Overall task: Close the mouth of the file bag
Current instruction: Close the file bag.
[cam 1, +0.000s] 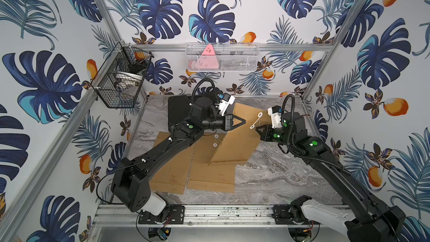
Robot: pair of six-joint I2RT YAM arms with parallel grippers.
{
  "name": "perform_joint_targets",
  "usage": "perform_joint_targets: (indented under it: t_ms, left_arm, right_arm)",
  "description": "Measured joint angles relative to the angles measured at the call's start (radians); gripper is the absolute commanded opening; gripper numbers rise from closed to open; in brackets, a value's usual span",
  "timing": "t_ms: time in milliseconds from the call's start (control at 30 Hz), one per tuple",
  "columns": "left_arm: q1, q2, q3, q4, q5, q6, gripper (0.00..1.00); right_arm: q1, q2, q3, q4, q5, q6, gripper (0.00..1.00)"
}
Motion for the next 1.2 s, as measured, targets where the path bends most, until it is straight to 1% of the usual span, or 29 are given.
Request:
perform_joint_targets:
  t_ms: [233, 367, 500, 733, 933, 1033, 1200]
  left_arm:
    - [0.007, -0.004, -0.006, 0.002, 0.0, 0.0, 0.0]
    - [0.008, -0.004, -0.006, 0.002, 0.003, 0.007, 0.0]
    - [0.008, -0.004, -0.007, 0.001, 0.005, 0.025, 0.0]
    - [0.014, -0.006, -0.012, -0.013, 0.003, 0.048, 0.0]
    - [0.036, -0.006, -0.013, -0.013, -0.001, 0.048, 0.0]
    - [0.038, 0.0, -0.003, -0.013, -0.001, 0.051, 0.0]
    - [0.038, 0.003, -0.003, -0.029, 0.002, 0.077, 0.0]
  right_arm:
    - [-0.015, -0.019, 0.022, -0.02, -0.007, -0.004, 0.0]
    - [-0.025, -0.021, 0.066, -0.053, -0.008, -0.016, 0.0]
    - [-0.051, 0.014, 0.144, -0.111, -0.019, -0.023, 0.0]
    - [-0.113, 0.057, 0.203, -0.185, -0.082, -0.04, 0.0]
    - [-0.116, 0.058, 0.175, -0.182, -0.186, -0.037, 0.02]
    - [-0.116, 0.047, 0.159, -0.185, -0.22, -0.014, 0.02]
    - [-0.123, 0.064, 0.22, -0.203, -0.252, -0.014, 0.02]
